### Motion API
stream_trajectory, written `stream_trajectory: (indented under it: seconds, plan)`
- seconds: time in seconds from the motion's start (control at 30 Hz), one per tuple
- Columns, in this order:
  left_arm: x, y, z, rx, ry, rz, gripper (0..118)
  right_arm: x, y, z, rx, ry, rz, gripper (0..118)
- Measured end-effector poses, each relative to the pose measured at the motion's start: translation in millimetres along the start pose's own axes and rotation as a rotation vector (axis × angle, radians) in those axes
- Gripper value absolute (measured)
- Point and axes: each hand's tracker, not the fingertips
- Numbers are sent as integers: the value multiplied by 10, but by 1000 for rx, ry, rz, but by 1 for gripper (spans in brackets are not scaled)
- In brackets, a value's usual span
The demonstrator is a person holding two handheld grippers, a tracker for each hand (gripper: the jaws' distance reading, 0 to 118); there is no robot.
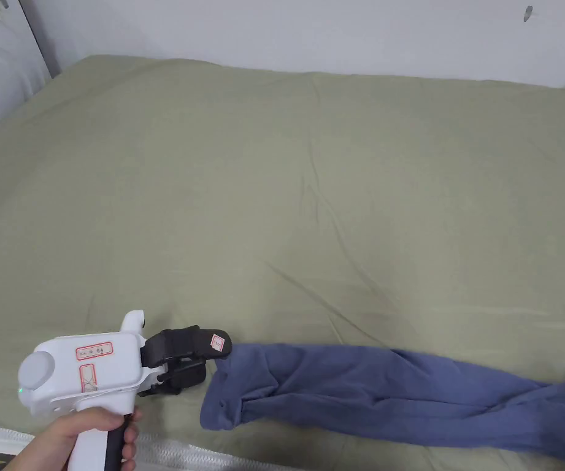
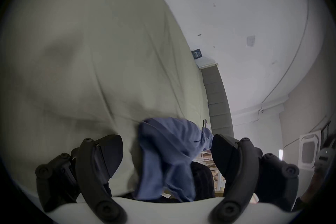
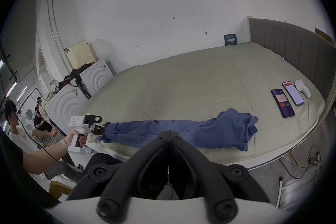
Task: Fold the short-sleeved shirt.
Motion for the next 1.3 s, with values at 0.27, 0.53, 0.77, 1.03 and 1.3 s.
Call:
stream_trajectory:
  seconds: [0.27,0.53,0.77,1.03,1.3]
  plan:
    - [27,-23,-246,-69,-115,-41,103,-175,73,-123,-27,-15,-1,0]
    - [-100,-22,-440,-120,-149,-28,99,-275,107,-241,-39,22,-6,0]
    - [-87,-118,-459,-106,77,-72,13,-270,92,-206,-28,43,-11,0]
    - [196,-235,-466,-31,189,9,13,-208,17,-183,-18,52,-26,0]
    - [466,-91,-286,99,313,-31,13,-119,19,-110,-3,49,-41,0]
